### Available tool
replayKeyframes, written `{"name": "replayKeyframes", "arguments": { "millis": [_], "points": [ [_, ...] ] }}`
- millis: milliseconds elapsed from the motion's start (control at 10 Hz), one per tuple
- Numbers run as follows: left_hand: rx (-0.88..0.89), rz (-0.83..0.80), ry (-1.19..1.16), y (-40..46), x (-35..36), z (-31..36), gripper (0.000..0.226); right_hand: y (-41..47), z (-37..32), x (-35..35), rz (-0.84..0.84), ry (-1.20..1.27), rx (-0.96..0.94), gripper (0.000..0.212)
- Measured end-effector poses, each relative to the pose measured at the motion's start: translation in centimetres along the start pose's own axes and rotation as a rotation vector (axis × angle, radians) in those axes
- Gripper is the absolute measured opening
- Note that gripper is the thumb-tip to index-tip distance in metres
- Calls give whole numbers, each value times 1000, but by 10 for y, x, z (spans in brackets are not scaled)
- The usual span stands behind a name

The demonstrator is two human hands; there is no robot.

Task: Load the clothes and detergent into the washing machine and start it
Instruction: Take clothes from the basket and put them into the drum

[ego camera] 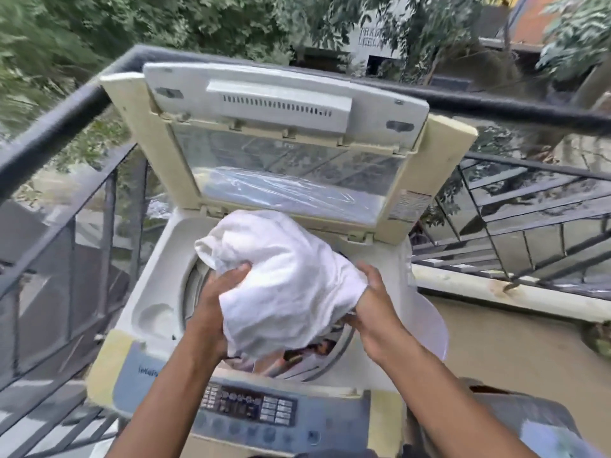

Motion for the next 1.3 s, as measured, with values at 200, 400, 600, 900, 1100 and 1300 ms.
{"name": "replayKeyframes", "arguments": {
  "millis": [200,400,600,900,1100,1300],
  "points": [
    [-4,-75,-69,17,-18,-13,52,-8,-30,61,-326,-224,-350,84],
    [-197,34,486,38,-41,-38,34,24,-32,73,-251,-846,-450,86],
    [-508,-28,751,79,-23,-68,20,85,27,65,-77,-1884,-435,73],
    [-693,-247,1172,106,-67,-146,21,144,140,1,-324,-2228,446,79],
    [-687,-169,1045,100,-107,-164,53,164,156,14,-531,-2023,824,88],
    [-694,-119,1014,86,-97,-145,36,155,135,11,-613,-2009,825,69]
  ]
}}
Point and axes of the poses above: each hand's wrist, its own y-axis towards the middle knuckle, its own x-axis out of the palm, z = x × y, the point moved 8 cm from there along y, towards the middle knuckle, and after that the axes turned 13 degrees about -z, right-handed, at the moved point
